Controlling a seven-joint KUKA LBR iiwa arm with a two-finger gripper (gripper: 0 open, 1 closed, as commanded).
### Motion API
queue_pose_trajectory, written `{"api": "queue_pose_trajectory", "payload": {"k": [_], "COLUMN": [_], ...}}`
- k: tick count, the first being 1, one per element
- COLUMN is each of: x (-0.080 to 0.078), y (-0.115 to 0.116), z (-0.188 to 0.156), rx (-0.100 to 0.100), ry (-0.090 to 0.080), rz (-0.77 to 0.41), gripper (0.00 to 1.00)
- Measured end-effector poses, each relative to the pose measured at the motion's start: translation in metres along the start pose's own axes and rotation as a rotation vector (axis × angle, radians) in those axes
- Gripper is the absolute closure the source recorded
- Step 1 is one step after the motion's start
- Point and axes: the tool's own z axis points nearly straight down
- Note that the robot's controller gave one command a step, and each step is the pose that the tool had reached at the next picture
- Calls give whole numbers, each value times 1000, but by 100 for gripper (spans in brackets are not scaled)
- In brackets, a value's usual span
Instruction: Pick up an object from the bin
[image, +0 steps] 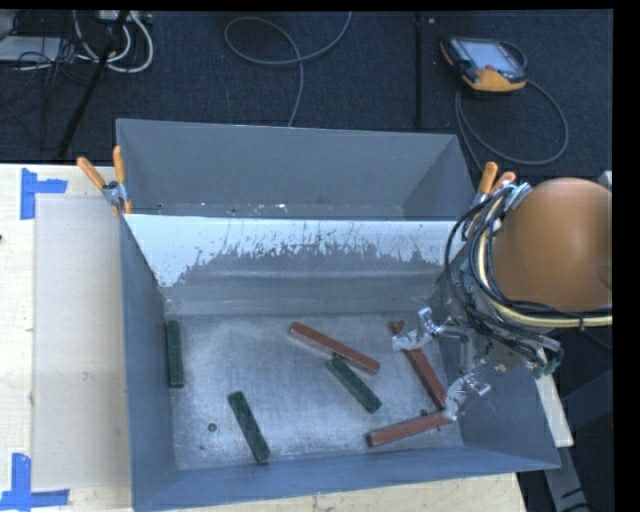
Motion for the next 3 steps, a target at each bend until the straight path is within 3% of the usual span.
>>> {"api": "queue_pose_trajectory", "payload": {"k": [1,2,3], "x": [1,18,40], "y": [0,-24,-45], "z": [4,52,103], "rx": [-5,-1,-10], "ry": [6,1,14], "rz": [2,-61,-102], "gripper": [0,0,0]}}
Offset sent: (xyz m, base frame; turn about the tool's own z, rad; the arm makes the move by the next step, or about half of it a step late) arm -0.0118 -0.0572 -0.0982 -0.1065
